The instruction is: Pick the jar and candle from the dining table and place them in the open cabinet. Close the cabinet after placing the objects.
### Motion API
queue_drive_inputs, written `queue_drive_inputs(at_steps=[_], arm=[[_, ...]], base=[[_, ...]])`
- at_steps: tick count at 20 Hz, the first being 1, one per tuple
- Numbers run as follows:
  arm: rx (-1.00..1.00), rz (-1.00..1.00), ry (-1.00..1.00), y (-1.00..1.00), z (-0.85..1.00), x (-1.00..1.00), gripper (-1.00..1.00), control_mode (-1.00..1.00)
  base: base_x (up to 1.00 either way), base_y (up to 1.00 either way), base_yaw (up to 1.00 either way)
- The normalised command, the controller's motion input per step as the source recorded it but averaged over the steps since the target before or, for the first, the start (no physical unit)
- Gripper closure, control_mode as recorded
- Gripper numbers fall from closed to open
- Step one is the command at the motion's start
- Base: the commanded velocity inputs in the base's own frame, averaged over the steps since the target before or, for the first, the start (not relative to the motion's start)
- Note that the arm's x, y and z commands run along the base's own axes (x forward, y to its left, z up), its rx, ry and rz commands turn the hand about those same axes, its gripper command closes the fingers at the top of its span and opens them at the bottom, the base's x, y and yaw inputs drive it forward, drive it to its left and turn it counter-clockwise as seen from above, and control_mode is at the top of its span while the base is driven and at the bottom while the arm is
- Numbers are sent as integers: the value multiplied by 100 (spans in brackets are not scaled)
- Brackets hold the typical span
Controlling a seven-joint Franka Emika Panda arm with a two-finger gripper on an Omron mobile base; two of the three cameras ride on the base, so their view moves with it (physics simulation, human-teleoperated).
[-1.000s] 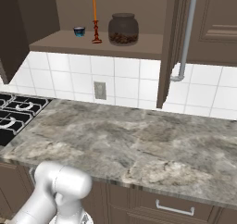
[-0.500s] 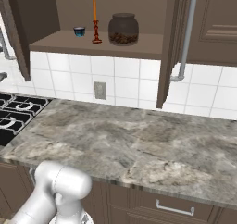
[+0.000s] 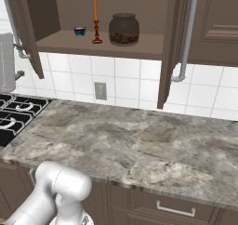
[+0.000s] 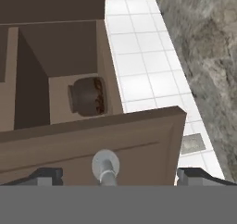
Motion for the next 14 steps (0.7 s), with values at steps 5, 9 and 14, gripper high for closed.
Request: queue_drive_inputs(at_steps=[5, 9, 14], arm=[[12, -7, 0, -40, 0, 26, -100, -100], [9, -2, 0, -28, 0, 39, -100, -100], [13, 0, 0, -21, 0, 48, -100, -100]], base=[[0, 0, 0], [0, 0, 0], [0, 0, 0]])
